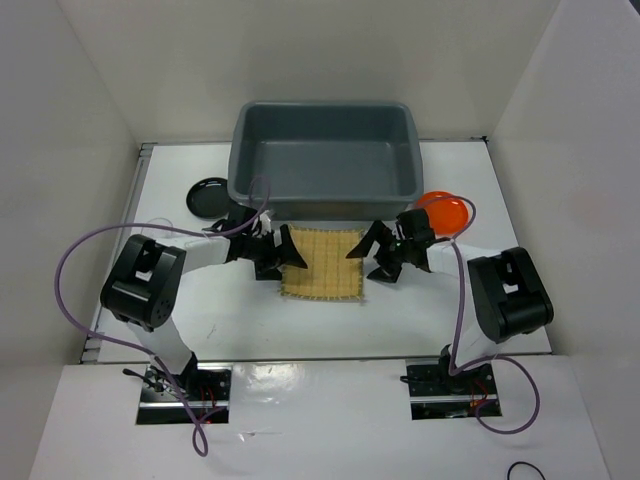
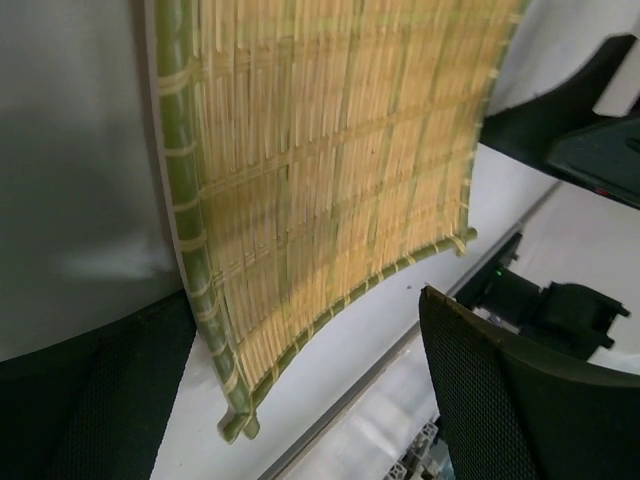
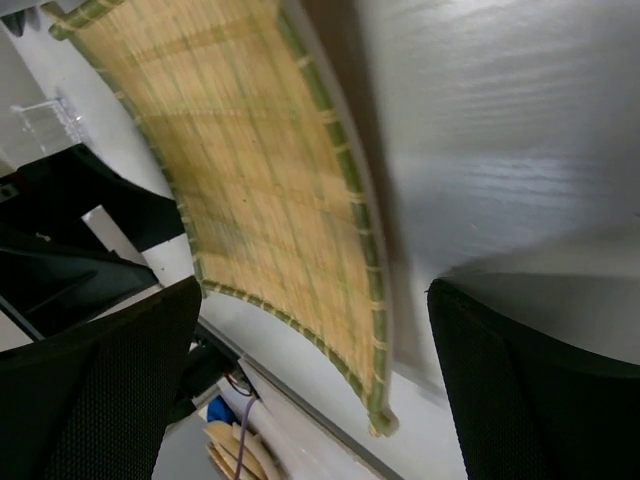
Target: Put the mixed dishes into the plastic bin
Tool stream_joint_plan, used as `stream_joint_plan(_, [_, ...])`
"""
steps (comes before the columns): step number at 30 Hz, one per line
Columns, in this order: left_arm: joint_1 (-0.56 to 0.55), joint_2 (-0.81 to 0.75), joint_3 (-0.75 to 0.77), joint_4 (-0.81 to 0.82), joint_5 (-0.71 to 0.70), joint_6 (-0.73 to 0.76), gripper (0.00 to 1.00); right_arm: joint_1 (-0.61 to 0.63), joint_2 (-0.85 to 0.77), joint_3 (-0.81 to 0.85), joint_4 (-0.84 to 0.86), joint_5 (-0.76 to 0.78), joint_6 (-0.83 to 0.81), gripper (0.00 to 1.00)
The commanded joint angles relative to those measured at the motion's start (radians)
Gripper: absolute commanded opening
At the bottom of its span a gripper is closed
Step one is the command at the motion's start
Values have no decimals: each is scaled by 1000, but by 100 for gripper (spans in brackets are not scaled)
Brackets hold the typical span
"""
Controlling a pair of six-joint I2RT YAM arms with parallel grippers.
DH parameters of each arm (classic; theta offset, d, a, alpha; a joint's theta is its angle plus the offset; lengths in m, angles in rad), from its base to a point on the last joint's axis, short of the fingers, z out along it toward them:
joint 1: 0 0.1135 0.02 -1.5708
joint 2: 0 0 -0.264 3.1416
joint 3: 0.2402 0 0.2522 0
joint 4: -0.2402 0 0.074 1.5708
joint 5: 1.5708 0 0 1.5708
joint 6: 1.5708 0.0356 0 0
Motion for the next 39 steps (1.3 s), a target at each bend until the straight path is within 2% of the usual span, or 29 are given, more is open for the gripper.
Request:
stream_joint_plan(1, [-8,106,-64,20,-26,48,98,20,47,-14,122,9,-21,99])
stream_joint_plan(5, [-44,145,-64,38,-4,48,97,38,82,-34,187,-49,-27,99])
stream_joint_plan(11, [-113,203,-26,61,19,25,96,125,82,31,225,-126,-67,99])
stream_joint_plan(12, [-128,203,-26,49,19,25,96,125,82,31,225,-126,-76,94])
stream_joint_plan(13, [-128,203,-26,49,19,25,96,125,73,31,225,-126,-76,81])
stream_joint_plan(15, [-153,203,-26,49,19,25,96,125,45,31,207,-126,-128,63])
stream_joint_plan(16, [-153,203,-26,49,19,16,96,125,13,22,196,-126,-140,44])
stream_joint_plan(18, [-162,192,-26,40,10,16,96,125,-30,9,162,-103,-169,29])
stream_joint_plan(19, [-174,180,-26,40,10,16,96,125,-81,-7,152,-94,-181,16])
stream_joint_plan(22, [-194,146,-39,31,-15,7,96,125,-193,-18,101,-63,-232,0])
stream_joint_plan(28, [-238,4,-50,-46,-73,-3,97,125,-359,-9,7,-54,-321,0])
stream_joint_plan(33, [-239,-157,25,-170,-128,10,100,93,-536,-9,-140,-63,-358,0])
stream_joint_plan(38, [-239,-318,83,-277,-190,28,100,93,-705,127,-260,-54,-444,0])
stream_joint_plan(39, [-226,-390,94,-300,-222,28,100,93,-737,161,-269,-23,-462,0])
